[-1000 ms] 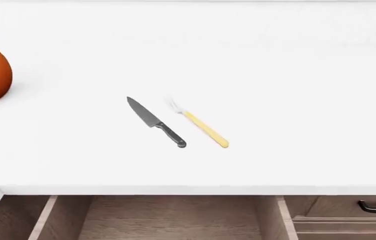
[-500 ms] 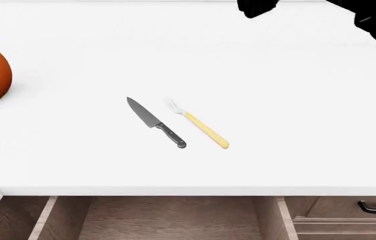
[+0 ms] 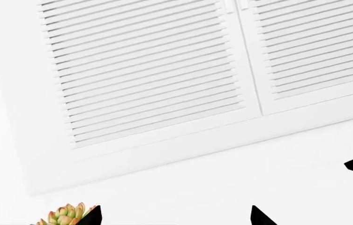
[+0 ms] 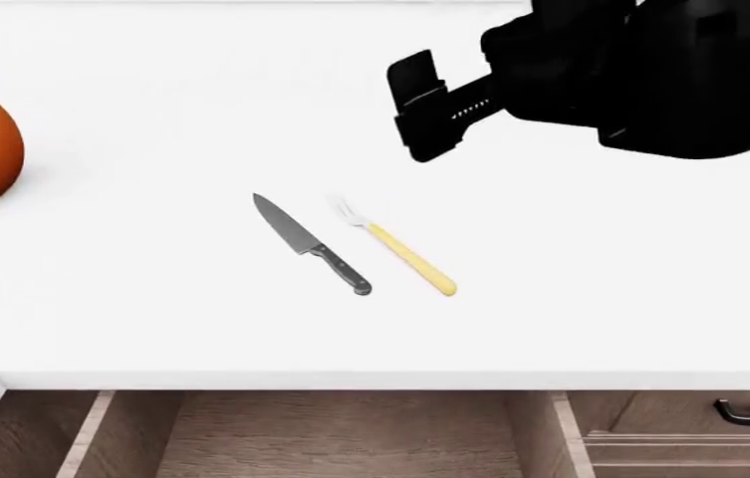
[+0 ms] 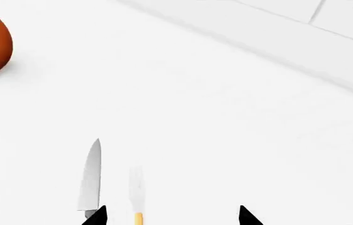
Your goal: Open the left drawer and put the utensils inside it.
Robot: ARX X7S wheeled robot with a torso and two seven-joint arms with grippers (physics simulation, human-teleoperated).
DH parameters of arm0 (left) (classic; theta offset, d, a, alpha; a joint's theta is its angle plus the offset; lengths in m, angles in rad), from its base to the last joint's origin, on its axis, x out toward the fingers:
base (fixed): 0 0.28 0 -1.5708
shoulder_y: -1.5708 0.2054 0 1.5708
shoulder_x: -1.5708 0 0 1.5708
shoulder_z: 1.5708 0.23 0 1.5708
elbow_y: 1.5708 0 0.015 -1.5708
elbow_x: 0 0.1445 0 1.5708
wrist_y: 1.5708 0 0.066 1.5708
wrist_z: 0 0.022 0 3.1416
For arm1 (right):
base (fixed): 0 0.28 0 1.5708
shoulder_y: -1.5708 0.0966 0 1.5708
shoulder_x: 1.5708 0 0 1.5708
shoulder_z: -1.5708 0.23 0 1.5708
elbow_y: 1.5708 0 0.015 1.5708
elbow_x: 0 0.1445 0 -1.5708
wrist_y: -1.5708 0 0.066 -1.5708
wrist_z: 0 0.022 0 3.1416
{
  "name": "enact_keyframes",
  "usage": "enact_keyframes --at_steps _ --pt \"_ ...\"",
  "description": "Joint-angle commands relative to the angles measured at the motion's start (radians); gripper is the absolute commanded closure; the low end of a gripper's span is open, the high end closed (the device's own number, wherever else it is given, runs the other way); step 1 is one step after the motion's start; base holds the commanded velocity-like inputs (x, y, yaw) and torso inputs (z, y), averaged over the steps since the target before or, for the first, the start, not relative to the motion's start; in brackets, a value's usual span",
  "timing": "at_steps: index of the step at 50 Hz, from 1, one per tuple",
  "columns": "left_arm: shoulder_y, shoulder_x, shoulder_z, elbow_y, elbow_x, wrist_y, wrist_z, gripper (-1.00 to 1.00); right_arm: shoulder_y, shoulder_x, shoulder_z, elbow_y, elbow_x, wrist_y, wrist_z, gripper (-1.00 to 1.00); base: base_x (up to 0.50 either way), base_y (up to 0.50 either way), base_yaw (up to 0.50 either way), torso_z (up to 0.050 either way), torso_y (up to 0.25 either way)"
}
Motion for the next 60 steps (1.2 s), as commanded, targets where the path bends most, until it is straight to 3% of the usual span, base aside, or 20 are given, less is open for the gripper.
enact_keyframes --at_steps 1,12,35,60 --pt "0.005 0.007 -0.006 -0.001 -0.002 -0.007 -0.004 -1.00 -0.058 -0.028 -0.011 0.022 0.029 -0.010 -0.052 -1.00 0.00 0.00 0.00 0.000 0.000" --pt "0.010 0.010 -0.010 -0.001 -0.002 -0.010 -0.005 -1.00 -0.083 -0.050 -0.014 0.005 0.051 -0.026 -0.042 -1.00 0.00 0.00 0.00 0.000 0.000" --pt "0.017 0.014 -0.013 0.000 0.003 -0.010 -0.003 -1.00 -0.157 -0.165 -0.074 0.101 -0.081 -0.088 -0.163 -1.00 0.00 0.00 0.00 0.000 0.000" --pt "0.030 0.030 -0.030 -0.001 -0.007 -0.028 -0.015 -1.00 -0.190 -0.234 -0.081 0.033 -0.010 -0.104 -0.053 -1.00 0.00 0.00 0.00 0.000 0.000"
